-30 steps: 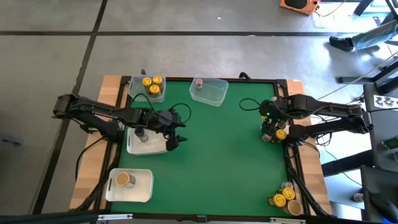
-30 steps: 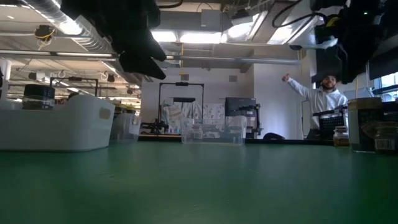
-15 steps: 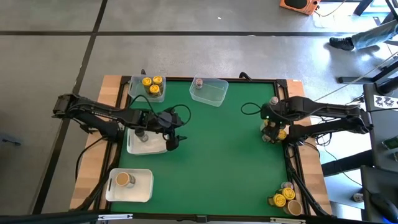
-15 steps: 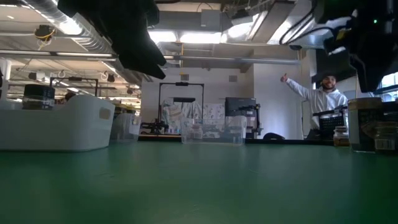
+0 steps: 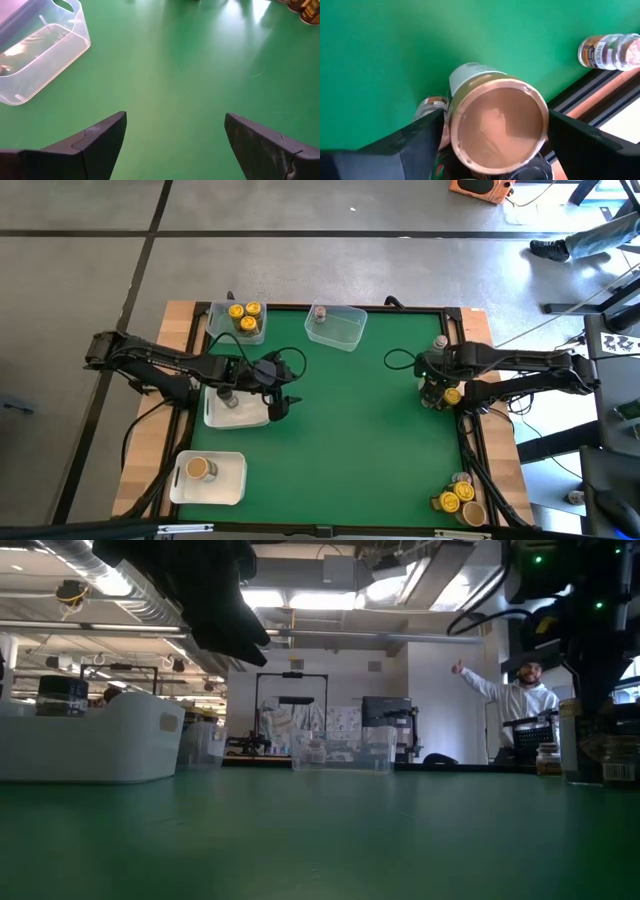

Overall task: Sort spices by type
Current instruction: Put the gold seasoning bottle into the bottom white bin

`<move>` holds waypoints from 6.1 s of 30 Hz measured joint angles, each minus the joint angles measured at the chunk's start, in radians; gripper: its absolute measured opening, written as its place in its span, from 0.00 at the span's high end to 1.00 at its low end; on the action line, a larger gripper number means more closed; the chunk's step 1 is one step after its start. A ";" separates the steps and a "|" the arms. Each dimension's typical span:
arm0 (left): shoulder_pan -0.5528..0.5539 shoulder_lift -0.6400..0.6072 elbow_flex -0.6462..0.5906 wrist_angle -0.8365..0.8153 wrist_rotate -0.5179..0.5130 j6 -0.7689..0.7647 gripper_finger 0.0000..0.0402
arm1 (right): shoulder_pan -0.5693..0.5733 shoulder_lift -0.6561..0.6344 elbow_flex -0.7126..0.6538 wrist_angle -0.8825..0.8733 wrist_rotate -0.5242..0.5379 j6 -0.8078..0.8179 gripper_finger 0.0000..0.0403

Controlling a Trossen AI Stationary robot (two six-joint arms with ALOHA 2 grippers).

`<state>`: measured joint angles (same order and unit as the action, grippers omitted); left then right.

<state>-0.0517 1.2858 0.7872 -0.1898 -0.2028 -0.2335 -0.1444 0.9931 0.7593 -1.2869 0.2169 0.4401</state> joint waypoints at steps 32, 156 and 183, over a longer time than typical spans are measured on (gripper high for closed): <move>0.000 0.000 0.000 0.000 -0.004 -0.007 0.16 | 0.000 0.005 -0.019 0.463 -0.131 -0.213 0.29; -0.128 0.357 0.283 0.193 -0.048 0.060 0.33 | 0.196 0.267 -0.284 1.200 0.019 -0.262 0.11; -0.642 0.056 0.283 -0.313 -0.329 -0.533 0.33 | 0.196 0.268 -0.283 1.296 0.019 -0.286 0.11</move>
<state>-0.6941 1.3418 1.0698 -0.5025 -0.5319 -0.7667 0.0519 1.2610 0.4759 0.0087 0.2356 0.1546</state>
